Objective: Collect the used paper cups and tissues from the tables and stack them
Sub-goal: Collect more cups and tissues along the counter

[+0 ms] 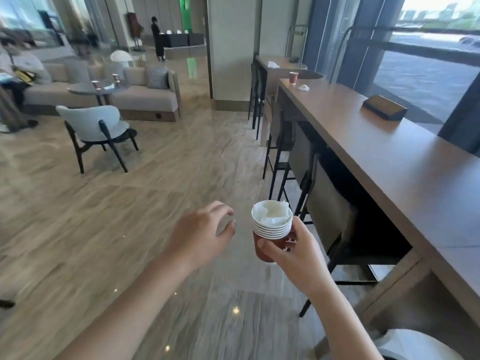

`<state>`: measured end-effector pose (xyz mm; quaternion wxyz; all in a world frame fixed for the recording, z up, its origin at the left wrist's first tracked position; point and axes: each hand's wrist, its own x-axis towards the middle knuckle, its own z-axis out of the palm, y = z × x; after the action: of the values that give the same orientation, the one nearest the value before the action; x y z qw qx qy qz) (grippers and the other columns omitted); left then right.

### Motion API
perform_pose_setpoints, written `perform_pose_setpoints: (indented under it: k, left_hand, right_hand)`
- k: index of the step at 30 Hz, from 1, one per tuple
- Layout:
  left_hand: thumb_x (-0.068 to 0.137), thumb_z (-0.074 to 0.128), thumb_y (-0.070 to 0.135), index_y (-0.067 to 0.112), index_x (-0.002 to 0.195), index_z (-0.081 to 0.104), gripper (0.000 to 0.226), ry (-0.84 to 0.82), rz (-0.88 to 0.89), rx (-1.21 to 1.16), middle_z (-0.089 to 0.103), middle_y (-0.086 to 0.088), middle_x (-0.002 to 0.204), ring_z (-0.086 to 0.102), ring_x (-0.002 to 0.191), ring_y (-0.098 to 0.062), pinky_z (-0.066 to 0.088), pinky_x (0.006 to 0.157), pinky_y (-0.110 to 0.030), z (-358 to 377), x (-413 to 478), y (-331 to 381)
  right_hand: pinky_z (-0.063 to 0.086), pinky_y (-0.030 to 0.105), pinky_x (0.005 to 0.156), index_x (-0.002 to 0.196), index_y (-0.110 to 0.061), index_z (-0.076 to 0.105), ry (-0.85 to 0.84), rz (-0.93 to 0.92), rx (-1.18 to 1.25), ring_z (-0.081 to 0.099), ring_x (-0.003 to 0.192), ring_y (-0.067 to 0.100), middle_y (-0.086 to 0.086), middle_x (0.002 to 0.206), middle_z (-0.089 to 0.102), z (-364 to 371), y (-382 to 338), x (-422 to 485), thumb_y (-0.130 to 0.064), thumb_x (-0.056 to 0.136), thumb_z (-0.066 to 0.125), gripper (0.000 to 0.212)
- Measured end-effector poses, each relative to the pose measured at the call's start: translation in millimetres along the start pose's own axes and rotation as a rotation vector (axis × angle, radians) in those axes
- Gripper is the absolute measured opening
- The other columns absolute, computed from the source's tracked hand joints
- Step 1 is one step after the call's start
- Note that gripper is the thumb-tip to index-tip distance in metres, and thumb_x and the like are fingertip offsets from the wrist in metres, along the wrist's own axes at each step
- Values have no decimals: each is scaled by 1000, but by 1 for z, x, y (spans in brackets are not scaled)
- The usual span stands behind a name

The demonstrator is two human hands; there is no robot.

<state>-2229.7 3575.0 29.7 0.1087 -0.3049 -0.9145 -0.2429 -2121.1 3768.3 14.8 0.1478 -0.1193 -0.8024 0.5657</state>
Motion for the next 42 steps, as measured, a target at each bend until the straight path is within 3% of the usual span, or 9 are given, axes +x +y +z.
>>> perform_pose_setpoints:
  k: [3, 9, 14, 19, 23, 27, 31, 35, 42]
  left_hand:
    - [87, 37, 57, 30, 108, 63, 42, 51, -72, 36, 61, 18, 116, 65, 96, -14, 52, 78, -34, -5, 28, -18]
    - [88, 46, 49, 31, 109, 63, 32, 177, -271, 162, 61, 21, 116, 65, 93, -13, 52, 76, -32, -35, 39, -64]
    - [89, 45, 49, 27, 106, 65, 35, 290, -484, 291, 64, 15, 111, 66, 92, -18, 53, 76, -35, -86, 1, -117]
    - [91, 55, 41, 25, 107, 65, 25, 406, -694, 370, 65, 13, 111, 64, 99, -16, 53, 83, -37, -130, -52, -163]
    - [89, 43, 52, 28, 108, 65, 38, 473, -869, 419, 65, 15, 112, 65, 96, -14, 54, 78, -35, -152, -101, -186]
    - [92, 49, 46, 26, 113, 66, 34, 536, -995, 473, 65, 16, 110, 63, 94, -11, 52, 78, -32, -170, -153, -194]
    - [93, 52, 42, 23, 114, 66, 32, 584, -1149, 540, 65, 14, 110, 62, 85, -8, 47, 70, -27, -186, -198, -185]
    - [93, 47, 43, 21, 114, 66, 36, 625, -1294, 542, 64, 10, 108, 63, 91, -13, 53, 73, -34, -183, -225, -183]
    - [91, 49, 41, 18, 109, 68, 34, 703, -1450, 608, 66, 4, 105, 64, 90, -19, 52, 72, -35, -166, -225, -165]
  right_hand:
    - [51, 7, 72, 104, -43, 60, -67, -34, 35, 66, 94, -9, -25, 97, 72, 14, 1, 54, -27, 79, 87, 40]
    - [51, 7, 78, 103, -48, 58, -284, -153, 62, 65, 97, -11, -32, 102, 70, 70, -23, 143, -32, 78, 87, 42]
    - [57, 22, 84, 106, -40, 63, -536, -241, 95, 70, 96, -2, -21, 101, 74, 161, -61, 167, -31, 76, 88, 39]
    - [59, 22, 81, 103, -38, 62, -792, -351, 100, 69, 93, -2, -30, 100, 70, 257, -98, 159, -29, 77, 88, 38]
    - [61, 27, 83, 108, -37, 63, -953, -419, 134, 70, 95, 1, -25, 101, 72, 324, -122, 137, -28, 77, 88, 41]
    - [58, 21, 81, 114, -34, 65, -1119, -451, 177, 70, 95, 1, -20, 101, 74, 379, -140, 106, -23, 79, 88, 44]
    - [55, 13, 76, 112, -38, 63, -1288, -483, 192, 69, 92, -2, -27, 98, 73, 418, -153, 76, -20, 80, 87, 44]
    - [56, 18, 81, 117, -38, 61, -1442, -473, 185, 69, 97, -3, -16, 103, 75, 449, -156, 59, -25, 78, 88, 49]
    - [57, 29, 94, 128, -33, 60, -1647, -469, 194, 67, 106, -1, -17, 114, 72, 479, -163, 57, -30, 79, 87, 57]
